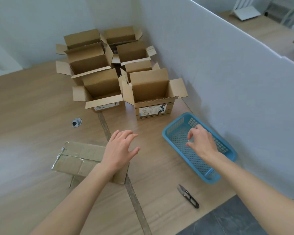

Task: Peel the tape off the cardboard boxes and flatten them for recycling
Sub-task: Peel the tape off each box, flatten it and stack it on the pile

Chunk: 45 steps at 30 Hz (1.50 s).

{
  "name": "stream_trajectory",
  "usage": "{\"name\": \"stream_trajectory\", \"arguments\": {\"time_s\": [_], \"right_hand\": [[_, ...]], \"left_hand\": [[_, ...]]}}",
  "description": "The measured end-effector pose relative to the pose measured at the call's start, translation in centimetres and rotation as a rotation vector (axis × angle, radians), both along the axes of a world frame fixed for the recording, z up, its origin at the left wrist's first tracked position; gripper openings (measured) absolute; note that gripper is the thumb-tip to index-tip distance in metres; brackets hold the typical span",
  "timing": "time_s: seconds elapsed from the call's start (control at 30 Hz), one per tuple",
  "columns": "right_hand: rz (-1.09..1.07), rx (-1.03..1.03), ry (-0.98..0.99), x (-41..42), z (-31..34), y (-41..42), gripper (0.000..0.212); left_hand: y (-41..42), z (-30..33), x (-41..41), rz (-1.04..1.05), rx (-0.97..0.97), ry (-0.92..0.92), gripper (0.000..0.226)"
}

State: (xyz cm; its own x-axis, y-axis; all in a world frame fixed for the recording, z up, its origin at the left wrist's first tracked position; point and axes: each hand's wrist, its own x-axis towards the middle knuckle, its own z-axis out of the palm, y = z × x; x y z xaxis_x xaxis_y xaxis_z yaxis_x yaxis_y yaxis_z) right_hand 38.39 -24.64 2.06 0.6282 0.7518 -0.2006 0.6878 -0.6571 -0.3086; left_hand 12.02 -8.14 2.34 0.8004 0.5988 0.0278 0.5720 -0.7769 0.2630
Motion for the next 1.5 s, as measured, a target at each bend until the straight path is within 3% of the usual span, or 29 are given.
{"name": "stream_trajectory", "arguments": {"time_s": [0.17, 0.27, 0.37, 0.47, 0.6, 0.77, 0.9, 1.0, 1.1, 1.27, 1.4, 1.5], "right_hand": [[0.075, -0.348, -0.051, -0.4, -0.6, 1.1, 0.018], [0.144, -0.446, -0.12, -1.5, -0.6, 2.0, 0.011], [0.271, -0.248, -0.185, -3.3, -0.5, 3.6, 0.019], [0.416, 0.006, -0.07, -6.9, 0.3, 6.0, 0.025], [0.673, 0.155, 0.211, -13.3, 0.6, 9.1, 0.029], [0.607, 0.231, 0.536, -20.5, -0.4, 11.8, 0.056], [0.444, 0.268, 0.572, -22.8, -1.7, 12.9, 0.036], [0.385, 0.283, 0.594, -23.3, -2.2, 13.5, 0.028], [0.399, 0.307, 0.593, -23.7, -2.2, 14.0, 0.025], [0.311, 0.529, 0.549, -24.8, -3.3, 12.2, 0.022], [0.322, 0.573, 0.565, -26.4, -4.2, 10.6, 0.035], [0.192, 0.624, 0.621, -26.6, -4.2, 10.5, 0.043]], "left_hand": [[1.6, 0.8, -3.9, 0.086, 0.056, -0.025, 0.061], [2.6, 0.9, -6.9, 0.164, -0.006, 0.081, 0.091], [2.9, 0.1, -10.0, 0.13, -0.075, 0.206, 0.121], [2.8, -0.7, -12.4, 0.075, -0.115, 0.279, 0.129], [3.3, -0.9, -13.2, 0.019, -0.108, 0.257, 0.123], [4.4, -0.4, -14.6, -0.058, -0.156, 0.034, 0.127], [3.5, -1.3, -17.3, 0.196, 0.139, -0.007, 0.125], [2.9, -2.3, -19.0, 0.476, -0.068, -0.037, 0.102], [3.2, -3.1, -20.0, 0.565, -0.274, -0.223, 0.07], [3.1, -3.7, -19.4, 0.575, -0.277, -0.242, 0.069], [2.6, -3.7, -18.8, 0.618, -0.26, -0.224, 0.068], [1.9, -3.7, -17.8, 0.62, -0.264, -0.229, 0.071]]}}
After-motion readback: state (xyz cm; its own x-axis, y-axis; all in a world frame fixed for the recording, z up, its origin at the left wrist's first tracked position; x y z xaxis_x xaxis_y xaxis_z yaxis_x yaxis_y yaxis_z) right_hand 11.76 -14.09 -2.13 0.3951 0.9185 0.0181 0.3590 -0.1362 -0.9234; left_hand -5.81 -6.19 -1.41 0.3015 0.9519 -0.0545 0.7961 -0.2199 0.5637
